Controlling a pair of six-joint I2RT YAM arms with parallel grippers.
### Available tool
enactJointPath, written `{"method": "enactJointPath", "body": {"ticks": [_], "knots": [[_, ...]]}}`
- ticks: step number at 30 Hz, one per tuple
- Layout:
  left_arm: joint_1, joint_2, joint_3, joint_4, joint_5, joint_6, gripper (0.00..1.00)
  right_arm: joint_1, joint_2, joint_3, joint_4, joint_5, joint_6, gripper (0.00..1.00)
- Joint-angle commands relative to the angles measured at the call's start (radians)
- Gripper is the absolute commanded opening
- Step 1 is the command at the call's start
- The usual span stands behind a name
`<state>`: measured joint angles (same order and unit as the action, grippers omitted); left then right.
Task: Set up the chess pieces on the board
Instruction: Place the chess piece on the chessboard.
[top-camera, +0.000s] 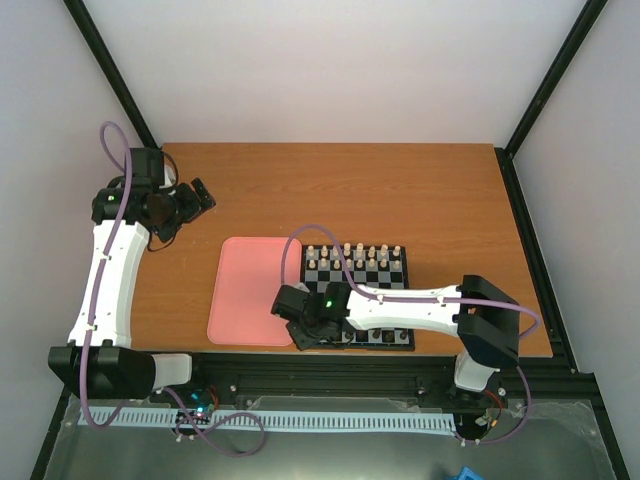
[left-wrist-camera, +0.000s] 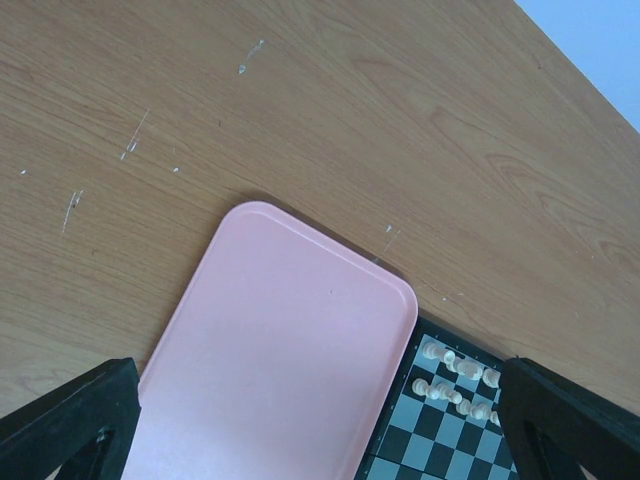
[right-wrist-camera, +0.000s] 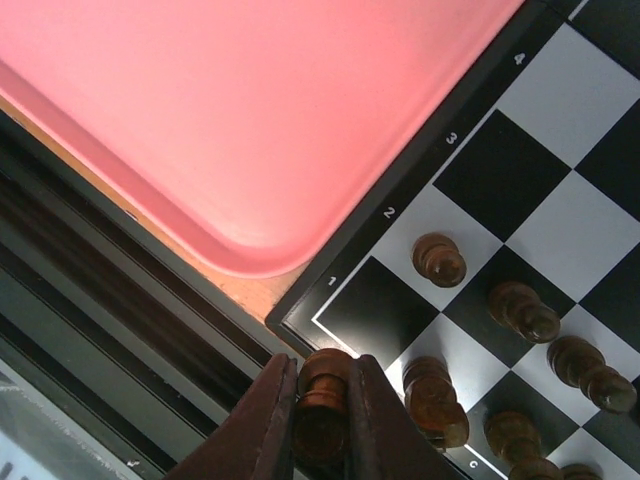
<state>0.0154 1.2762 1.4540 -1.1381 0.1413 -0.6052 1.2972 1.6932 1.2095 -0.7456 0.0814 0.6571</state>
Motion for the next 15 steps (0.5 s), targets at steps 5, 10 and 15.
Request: {"method": "enactJointPath", "body": {"ticks": [5, 10, 15], "knots": [[-0.004, -0.005, 0.009, 0.014, -0.011, 0.018, 1.0, -0.011, 0.001, -0.056, 0.057, 0.02, 0.025, 0.03], [-0.004, -0.007, 0.01, 0.013, -0.012, 0.018, 1.0, -0.018, 0.004, -0.072, 0.074, 0.017, 0.025, 0.03], [-0.004, -0.008, 0.009, 0.012, -0.017, 0.018, 1.0, -0.025, 0.011, -0.083, 0.093, 0.009, 0.02, 0.03]]}}
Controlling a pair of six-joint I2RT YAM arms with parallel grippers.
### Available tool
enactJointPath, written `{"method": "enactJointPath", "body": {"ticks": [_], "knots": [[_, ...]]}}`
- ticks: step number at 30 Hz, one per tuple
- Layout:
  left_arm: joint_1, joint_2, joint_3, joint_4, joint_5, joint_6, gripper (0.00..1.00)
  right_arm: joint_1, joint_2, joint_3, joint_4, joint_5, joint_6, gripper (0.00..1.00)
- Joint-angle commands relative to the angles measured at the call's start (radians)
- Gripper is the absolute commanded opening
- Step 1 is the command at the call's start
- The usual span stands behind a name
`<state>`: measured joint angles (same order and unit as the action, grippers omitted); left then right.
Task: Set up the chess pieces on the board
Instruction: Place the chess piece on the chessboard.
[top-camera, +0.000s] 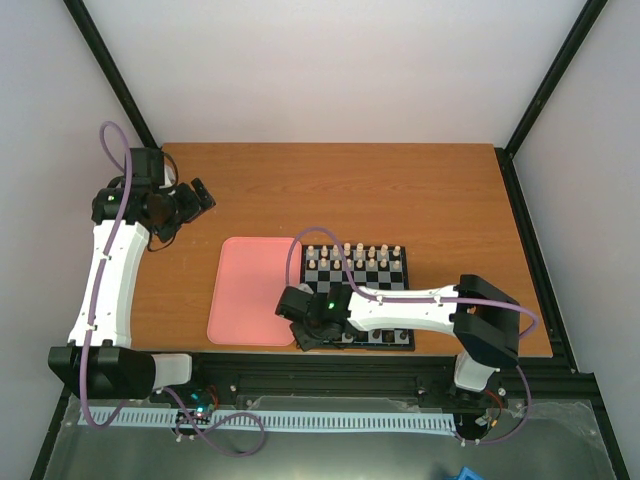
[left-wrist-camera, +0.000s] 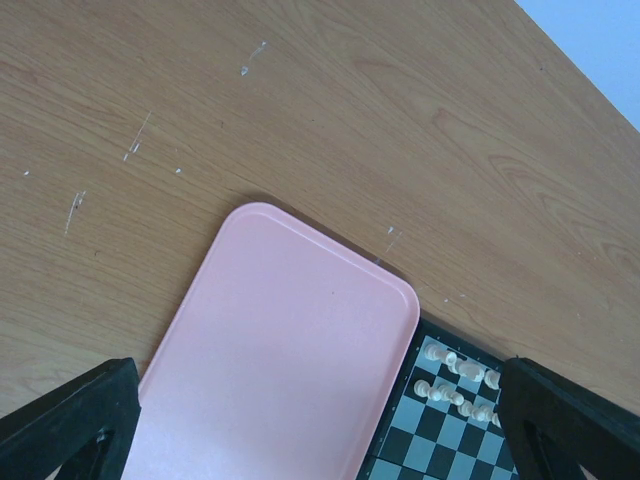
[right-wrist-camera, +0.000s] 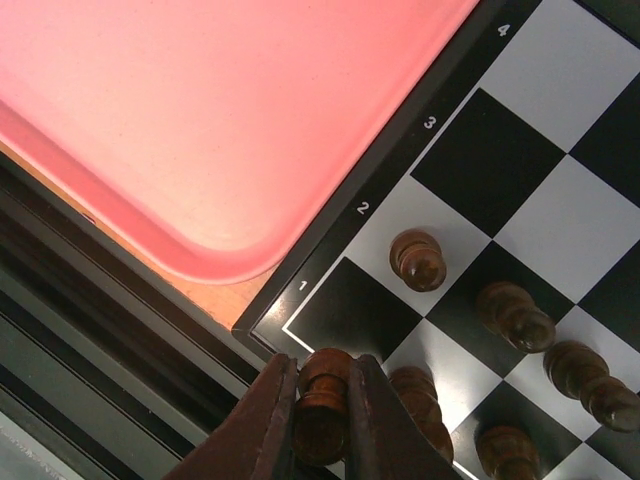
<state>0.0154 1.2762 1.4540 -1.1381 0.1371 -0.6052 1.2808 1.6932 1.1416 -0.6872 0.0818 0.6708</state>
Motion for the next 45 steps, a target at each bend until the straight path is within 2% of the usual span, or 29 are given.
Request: {"method": "enactJointPath", "body": {"ticks": [1, 32, 37, 45], "knots": [[-0.005, -0.009, 0.008, 0.012, -0.013, 0.018, 1.0, -0.011, 0.014, -0.016, 0.036, 0.007, 0.007, 0.03], [-0.004, -0.009, 0.001, 0.011, -0.015, 0.022, 1.0, -0.029, 0.071, -0.005, 0.045, -0.011, -0.009, 0.04], [-0.004, -0.011, -0.001, 0.009, -0.015, 0.023, 1.0, -0.029, 0.044, -0.011, 0.04, -0.007, -0.009, 0.14], [-0.004, -0.008, 0.004, 0.009, -0.009, 0.023, 1.0, -0.025, 0.011, 0.037, -0.007, -0.022, -0.021, 0.25]]}}
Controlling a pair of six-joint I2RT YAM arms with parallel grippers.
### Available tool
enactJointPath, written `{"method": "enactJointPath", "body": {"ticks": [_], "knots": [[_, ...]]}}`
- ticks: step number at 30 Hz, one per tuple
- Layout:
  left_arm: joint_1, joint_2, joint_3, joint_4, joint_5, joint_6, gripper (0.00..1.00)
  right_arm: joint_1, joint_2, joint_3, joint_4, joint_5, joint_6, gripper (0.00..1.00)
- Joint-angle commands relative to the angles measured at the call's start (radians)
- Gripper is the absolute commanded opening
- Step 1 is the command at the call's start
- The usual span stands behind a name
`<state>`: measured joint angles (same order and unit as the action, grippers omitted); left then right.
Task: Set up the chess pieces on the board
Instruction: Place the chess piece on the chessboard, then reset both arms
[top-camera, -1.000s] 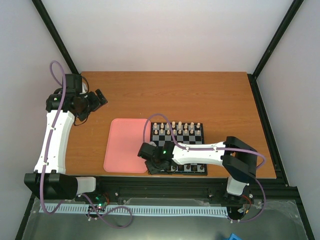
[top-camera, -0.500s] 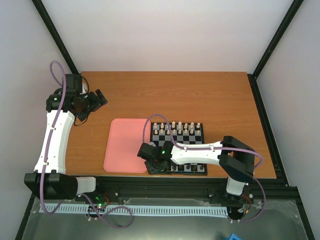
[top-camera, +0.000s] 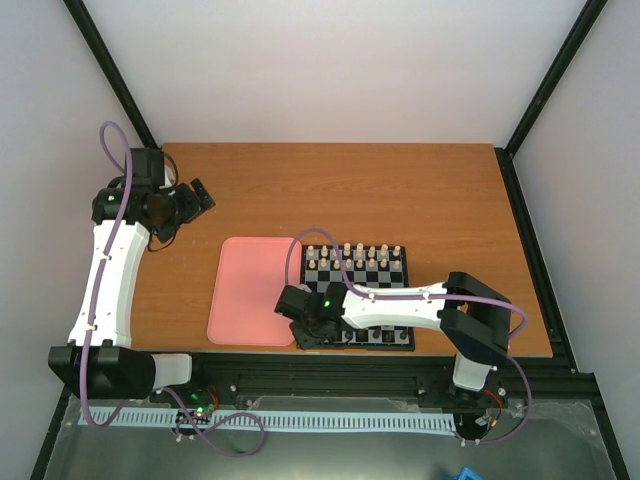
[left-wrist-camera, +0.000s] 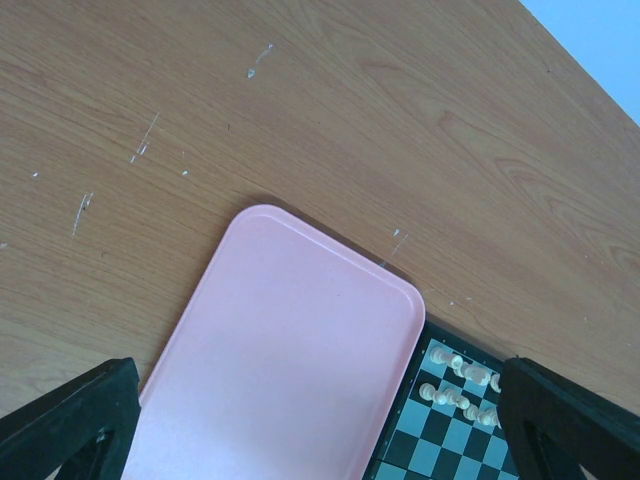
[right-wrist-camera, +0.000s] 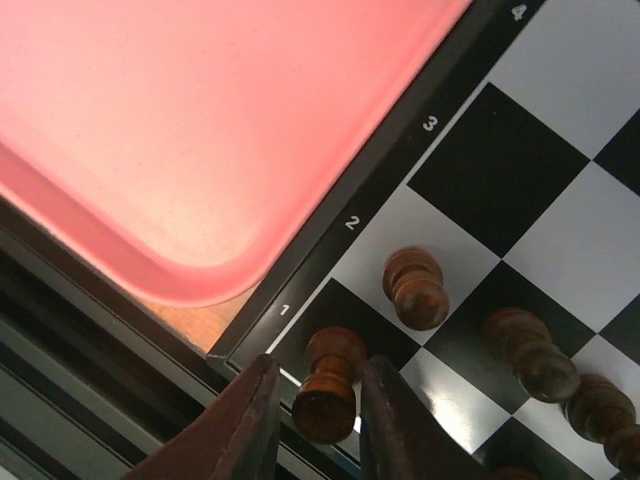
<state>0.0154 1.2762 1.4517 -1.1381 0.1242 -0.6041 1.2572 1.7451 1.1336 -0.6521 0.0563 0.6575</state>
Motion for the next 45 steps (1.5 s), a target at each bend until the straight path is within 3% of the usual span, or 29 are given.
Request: {"method": "enactJointPath", "body": {"ticks": [1, 8, 16, 18, 20, 21, 35, 45], "knots": [[-0.003, -0.008, 0.007, 0.009, 0.005, 0.021, 1.0, 0.001, -0.043, 0.057, -0.055, 0.008, -0.007, 0.25], [-0.004, -0.015, 0.005, 0.009, 0.009, 0.021, 1.0, 0.019, -0.077, 0.138, -0.135, 0.022, -0.016, 0.3], [-0.004, -0.02, 0.002, 0.016, 0.031, 0.02, 1.0, -0.012, -0.16, 0.251, -0.273, 0.08, 0.015, 0.54], [-0.004, -0.019, 0.001, 0.02, 0.034, 0.02, 1.0, -0.049, -0.173, 0.267, -0.291, 0.076, 0.01, 0.65], [-0.005, -0.013, 0.006, 0.021, 0.041, 0.031, 1.0, -0.089, -0.18, 0.285, -0.304, 0.075, -0.005, 0.96], [-0.005, -0.01, 0.012, 0.018, 0.043, 0.036, 1.0, -0.121, -0.18, 0.296, -0.308, 0.068, -0.019, 1.0], [-0.031, 0.012, 0.019, -0.022, 0.084, 0.129, 1.0, -0.585, -0.041, 0.544, -0.355, -0.077, -0.216, 1.0], [-0.057, 0.04, -0.008, -0.023, 0.094, 0.146, 1.0, -0.682, -0.062, 0.497, -0.352, -0.026, -0.27, 1.0]]}}
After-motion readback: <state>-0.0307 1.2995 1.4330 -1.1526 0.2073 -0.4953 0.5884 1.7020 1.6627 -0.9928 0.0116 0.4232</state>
